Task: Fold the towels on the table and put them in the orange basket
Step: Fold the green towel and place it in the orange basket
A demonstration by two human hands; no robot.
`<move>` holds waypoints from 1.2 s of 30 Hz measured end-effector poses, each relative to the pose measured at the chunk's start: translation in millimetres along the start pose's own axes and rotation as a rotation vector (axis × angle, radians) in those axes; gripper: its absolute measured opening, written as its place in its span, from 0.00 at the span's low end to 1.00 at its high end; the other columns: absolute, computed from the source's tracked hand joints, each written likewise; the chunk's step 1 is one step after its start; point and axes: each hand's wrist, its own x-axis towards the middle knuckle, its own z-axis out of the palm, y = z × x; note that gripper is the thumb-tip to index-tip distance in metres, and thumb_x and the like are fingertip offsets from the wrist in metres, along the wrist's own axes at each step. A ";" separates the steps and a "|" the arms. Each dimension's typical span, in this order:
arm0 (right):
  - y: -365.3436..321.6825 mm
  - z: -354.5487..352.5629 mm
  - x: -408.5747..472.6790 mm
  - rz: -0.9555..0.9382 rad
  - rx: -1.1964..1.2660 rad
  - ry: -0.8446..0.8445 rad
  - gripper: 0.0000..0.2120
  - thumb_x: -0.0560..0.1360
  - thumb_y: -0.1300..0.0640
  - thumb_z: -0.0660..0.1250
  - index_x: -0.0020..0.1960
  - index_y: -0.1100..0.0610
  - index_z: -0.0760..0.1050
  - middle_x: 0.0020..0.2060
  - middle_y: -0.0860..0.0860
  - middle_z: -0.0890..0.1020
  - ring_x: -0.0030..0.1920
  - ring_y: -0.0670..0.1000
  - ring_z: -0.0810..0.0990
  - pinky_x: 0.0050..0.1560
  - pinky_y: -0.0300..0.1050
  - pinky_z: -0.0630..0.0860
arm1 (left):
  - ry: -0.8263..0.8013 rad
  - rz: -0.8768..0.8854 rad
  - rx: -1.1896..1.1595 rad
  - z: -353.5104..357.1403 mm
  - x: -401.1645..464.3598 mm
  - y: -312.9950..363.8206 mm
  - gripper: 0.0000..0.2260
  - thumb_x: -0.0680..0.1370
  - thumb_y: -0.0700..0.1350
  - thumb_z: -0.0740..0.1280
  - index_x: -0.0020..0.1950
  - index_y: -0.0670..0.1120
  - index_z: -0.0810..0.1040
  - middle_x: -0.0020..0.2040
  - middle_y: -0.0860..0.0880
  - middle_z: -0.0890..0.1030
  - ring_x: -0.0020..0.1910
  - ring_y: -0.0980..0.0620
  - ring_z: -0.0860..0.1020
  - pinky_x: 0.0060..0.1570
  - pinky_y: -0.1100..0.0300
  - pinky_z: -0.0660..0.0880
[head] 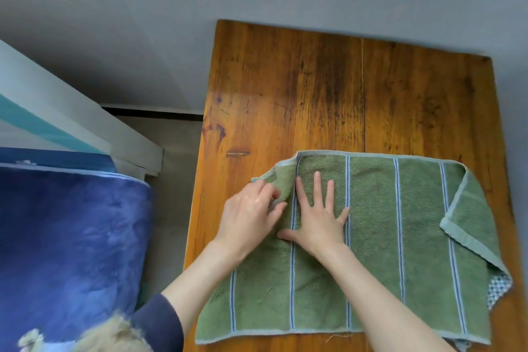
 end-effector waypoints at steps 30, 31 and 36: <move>-0.3 -5.2 -3.3 0.015 0.059 -0.049 0.59 0.64 0.32 0.68 0.66 0.43 0.20 0.66 0.47 0.21 0.68 0.54 0.23 0.68 0.71 0.41 | 0.170 -0.441 -0.226 -48.8 81.8 -99.9 0.13 0.79 0.42 0.60 0.64 0.45 0.68 0.51 0.47 0.74 0.47 0.49 0.74 0.50 0.57 0.68; -0.2 -5.2 -3.5 0.015 0.057 -0.052 0.59 0.64 0.32 0.68 0.66 0.43 0.20 0.67 0.47 0.21 0.67 0.54 0.22 0.68 0.71 0.41 | 0.188 -0.417 -0.173 -48.9 80.4 -98.3 0.15 0.79 0.41 0.61 0.66 0.44 0.68 0.54 0.45 0.73 0.48 0.48 0.74 0.51 0.55 0.69; 0.1 -4.7 -2.8 0.016 0.048 -0.057 0.59 0.64 0.31 0.67 0.66 0.42 0.20 0.66 0.47 0.20 0.66 0.54 0.21 0.68 0.71 0.41 | 0.257 -0.240 0.064 -28.6 39.6 -72.5 0.12 0.76 0.33 0.62 0.59 0.38 0.73 0.53 0.38 0.73 0.51 0.39 0.72 0.51 0.46 0.72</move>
